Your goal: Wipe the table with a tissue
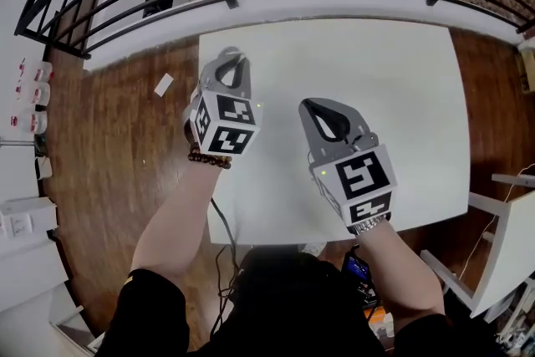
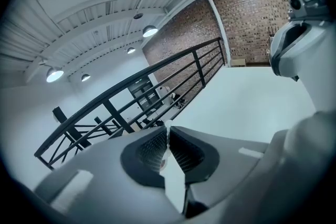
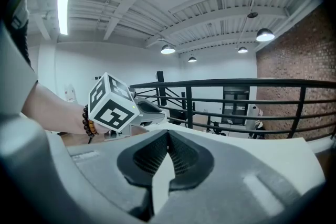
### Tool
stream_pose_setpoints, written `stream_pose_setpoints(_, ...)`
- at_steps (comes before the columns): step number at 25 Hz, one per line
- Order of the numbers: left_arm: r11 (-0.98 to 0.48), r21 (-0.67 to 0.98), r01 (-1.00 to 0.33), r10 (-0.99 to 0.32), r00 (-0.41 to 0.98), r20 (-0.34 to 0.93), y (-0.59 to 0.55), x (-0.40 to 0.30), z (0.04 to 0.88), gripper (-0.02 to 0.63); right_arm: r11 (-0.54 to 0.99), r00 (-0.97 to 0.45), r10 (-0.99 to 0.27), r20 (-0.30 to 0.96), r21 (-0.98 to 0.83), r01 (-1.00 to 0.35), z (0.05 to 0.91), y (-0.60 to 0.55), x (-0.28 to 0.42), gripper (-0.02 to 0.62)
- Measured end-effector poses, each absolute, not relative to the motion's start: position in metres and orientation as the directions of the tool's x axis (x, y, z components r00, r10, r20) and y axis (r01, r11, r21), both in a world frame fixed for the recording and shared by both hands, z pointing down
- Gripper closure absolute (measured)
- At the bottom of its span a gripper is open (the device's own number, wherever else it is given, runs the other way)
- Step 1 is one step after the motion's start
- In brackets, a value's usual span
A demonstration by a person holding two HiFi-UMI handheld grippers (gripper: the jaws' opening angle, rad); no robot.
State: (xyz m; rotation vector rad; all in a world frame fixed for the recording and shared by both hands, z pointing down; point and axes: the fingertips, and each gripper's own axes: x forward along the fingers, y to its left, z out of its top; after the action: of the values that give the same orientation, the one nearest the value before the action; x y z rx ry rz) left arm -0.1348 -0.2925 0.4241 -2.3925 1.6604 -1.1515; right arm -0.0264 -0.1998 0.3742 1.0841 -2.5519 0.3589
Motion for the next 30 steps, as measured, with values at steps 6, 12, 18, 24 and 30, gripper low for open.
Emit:
stream_pose_setpoints(6, -0.444, -0.36, -0.82, -0.823, 0.214, 0.527, -0.228, -0.1, 0.388, 0.574, 0.675, -0.652, -0.659, 0.376, -0.086, -0.732, 0.341, -0.153, -0.003, 0.604)
stream_pose_setpoints(12, -0.459, -0.307, -0.834, -0.823, 0.268, 0.501, -0.162, -0.064, 0.354, 0.574, 0.674, -0.653, -0.673, 0.348, -0.074, -0.735, 0.306, -0.107, 0.021, 0.604)
stream_pose_setpoints(18, -0.475, -0.245, -0.845, -0.822, 0.327, 0.467, -0.104, -0.029, 0.323, 0.574, 0.676, -0.654, -0.687, 0.317, -0.052, -0.735, 0.28, -0.067, 0.042, 0.603)
stream_pose_setpoints(24, -0.497, -0.196, -0.846, -0.82, 0.383, 0.424, -0.047, 0.004, 0.293, 0.574, 0.677, -0.653, -0.7, 0.289, -0.023, -0.736, 0.26, -0.023, 0.062, 0.603)
stream_pose_setpoints(30, -0.515, -0.164, -0.841, -0.819, 0.427, 0.383, 0.004, 0.036, 0.269, 0.574, 0.674, -0.649, -0.715, 0.261, 0.01, -0.738, 0.24, 0.018, 0.083, 0.603)
